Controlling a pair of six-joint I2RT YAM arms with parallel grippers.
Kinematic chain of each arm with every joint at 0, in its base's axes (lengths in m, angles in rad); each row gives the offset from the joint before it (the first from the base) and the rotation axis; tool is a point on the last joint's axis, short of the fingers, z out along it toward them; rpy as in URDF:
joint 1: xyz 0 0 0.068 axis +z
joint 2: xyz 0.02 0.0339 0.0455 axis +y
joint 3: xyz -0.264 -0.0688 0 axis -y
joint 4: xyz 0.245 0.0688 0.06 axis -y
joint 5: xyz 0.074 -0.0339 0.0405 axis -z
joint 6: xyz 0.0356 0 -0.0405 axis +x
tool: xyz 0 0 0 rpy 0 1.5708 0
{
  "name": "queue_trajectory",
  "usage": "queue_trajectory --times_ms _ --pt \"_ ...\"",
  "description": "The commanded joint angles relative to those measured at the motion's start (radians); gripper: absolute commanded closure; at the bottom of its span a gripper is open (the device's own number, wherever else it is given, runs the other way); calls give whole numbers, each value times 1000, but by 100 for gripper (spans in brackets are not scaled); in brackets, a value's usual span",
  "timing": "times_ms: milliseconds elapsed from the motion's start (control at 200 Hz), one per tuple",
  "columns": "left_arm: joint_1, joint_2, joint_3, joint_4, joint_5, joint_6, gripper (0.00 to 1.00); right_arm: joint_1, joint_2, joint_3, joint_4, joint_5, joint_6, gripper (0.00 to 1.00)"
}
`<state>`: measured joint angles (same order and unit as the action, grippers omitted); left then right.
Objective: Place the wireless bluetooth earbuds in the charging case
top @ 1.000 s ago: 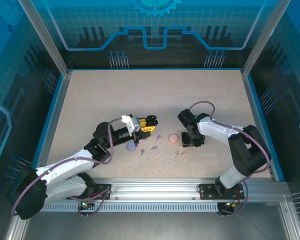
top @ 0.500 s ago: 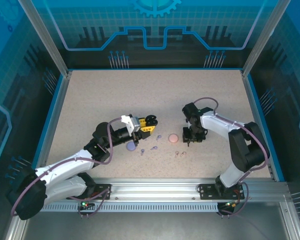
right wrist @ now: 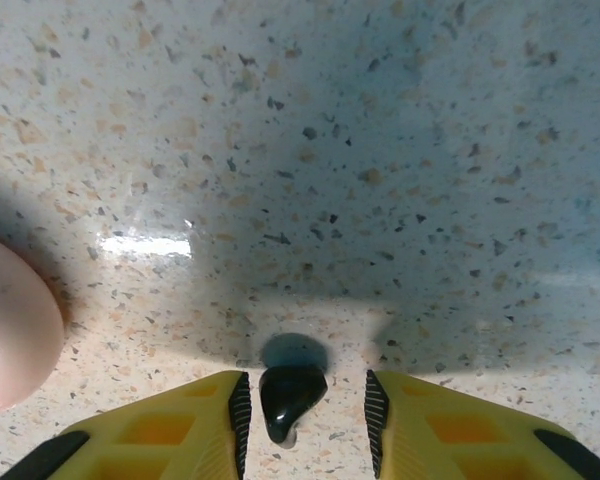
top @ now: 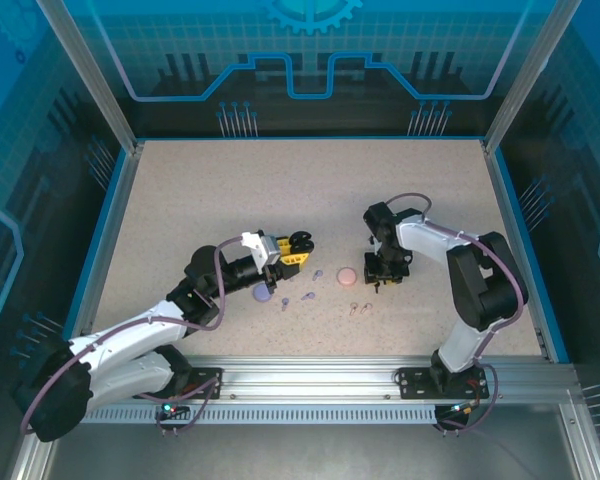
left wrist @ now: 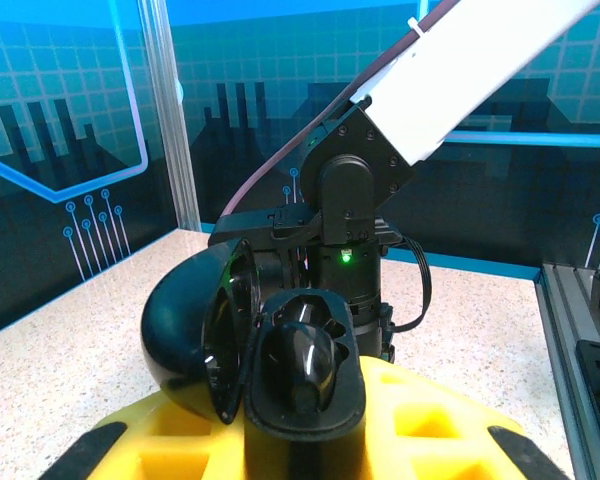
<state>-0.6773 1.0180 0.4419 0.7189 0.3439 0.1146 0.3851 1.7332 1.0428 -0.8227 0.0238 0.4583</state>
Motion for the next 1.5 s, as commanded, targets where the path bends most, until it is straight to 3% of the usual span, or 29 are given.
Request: queue_trajectory --times_ms 0,920,1266,1496 --pt "-6 -21 -10 7 -13 25 92 -12 20 23 -17 -26 -12 63" --pt "-6 -16 -3 -4 -16 34 92 -12 37 26 -3 -47 -21 77" --pt "-5 67 22 34 -4 11 92 0 -229 -3 13 5 -12 77" --pt "-6 162 57 97 9 -22 93 70 -476 21 18 59 14 77"
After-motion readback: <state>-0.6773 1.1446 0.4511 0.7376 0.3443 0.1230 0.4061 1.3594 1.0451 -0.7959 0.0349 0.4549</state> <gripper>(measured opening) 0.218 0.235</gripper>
